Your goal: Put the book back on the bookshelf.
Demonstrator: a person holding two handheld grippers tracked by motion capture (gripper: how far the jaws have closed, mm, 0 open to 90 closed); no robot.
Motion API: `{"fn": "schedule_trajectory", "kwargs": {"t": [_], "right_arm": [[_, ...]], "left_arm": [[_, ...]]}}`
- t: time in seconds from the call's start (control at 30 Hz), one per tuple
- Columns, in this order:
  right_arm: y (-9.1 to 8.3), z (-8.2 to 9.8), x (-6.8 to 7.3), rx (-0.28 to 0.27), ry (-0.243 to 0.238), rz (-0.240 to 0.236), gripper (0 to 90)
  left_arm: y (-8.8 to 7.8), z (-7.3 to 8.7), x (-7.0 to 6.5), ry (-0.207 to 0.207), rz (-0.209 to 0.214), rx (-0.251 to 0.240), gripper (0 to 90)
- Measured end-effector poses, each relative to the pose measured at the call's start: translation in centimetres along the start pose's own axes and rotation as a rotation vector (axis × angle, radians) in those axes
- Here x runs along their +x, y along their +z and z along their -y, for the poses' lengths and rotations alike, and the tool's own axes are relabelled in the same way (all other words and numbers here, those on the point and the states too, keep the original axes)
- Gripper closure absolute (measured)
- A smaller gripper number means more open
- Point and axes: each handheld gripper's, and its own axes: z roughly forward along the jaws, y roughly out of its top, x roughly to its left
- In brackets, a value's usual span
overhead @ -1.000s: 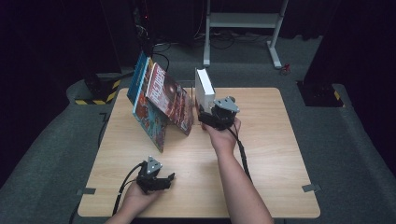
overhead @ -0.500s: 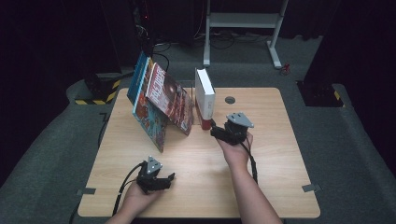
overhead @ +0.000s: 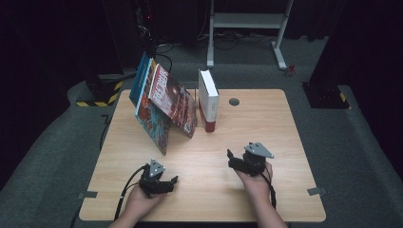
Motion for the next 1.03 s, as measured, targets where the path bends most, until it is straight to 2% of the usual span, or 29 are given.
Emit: {"fn": "schedule_trajectory", "kwargs": {"t": [0.13,0.3,0.33,0.37,0.4,0.47,0.53,0.57,0.8,0.9,1.03], "right_arm": [[-1.7,2.0,-0.9,0.041,0.021,0.016,9.8],[-3.3,4.6,-2.1,0.122,-0.014,0.036,9.7],[-3.6,5.2,-2.7,0.201,-0.013,0.036,12.4],[-3.6,5.2,-2.7,0.201,-0.013,0.036,12.4],[-3.7,5.4,-3.0,0.256,-0.005,0.040,13.0],[-3.8,5.6,-3.0,0.292,-0.021,0.029,12.8],[-3.7,5.5,-2.8,0.291,-0.036,0.029,12.2],[-3.7,5.5,-2.7,0.293,-0.028,0.028,11.0],[-3.5,5.5,-2.9,0.299,-0.040,0.012,9.7],[-3.5,5.4,-3.1,0.301,-0.040,0.005,9.8],[-3.6,5.4,-3.6,0.296,-0.033,0.010,11.7]], "left_arm": [[0.0,0.0,0.0,-0.001,-0.001,0.000,22.2],[0.0,0.0,-0.1,-0.015,-0.007,0.000,22.2],[0.0,0.0,0.0,-0.016,-0.013,0.001,22.1],[0.0,0.0,0.0,-0.019,-0.015,0.001,22.1],[0.0,0.0,0.0,-0.020,-0.016,0.001,22.0],[-0.1,0.1,0.0,-0.024,-0.022,0.003,21.9],[-0.1,0.1,0.0,-0.037,-0.030,0.003,21.4],[-0.1,0.1,0.0,-0.039,-0.029,0.004,21.3],[-0.2,0.3,0.2,-0.042,-0.029,0.013,16.1],[-0.6,0.6,0.9,-0.045,-0.031,0.018,14.2],[-1.1,1.1,2.1,-0.081,-0.071,0.020,13.2]]}}
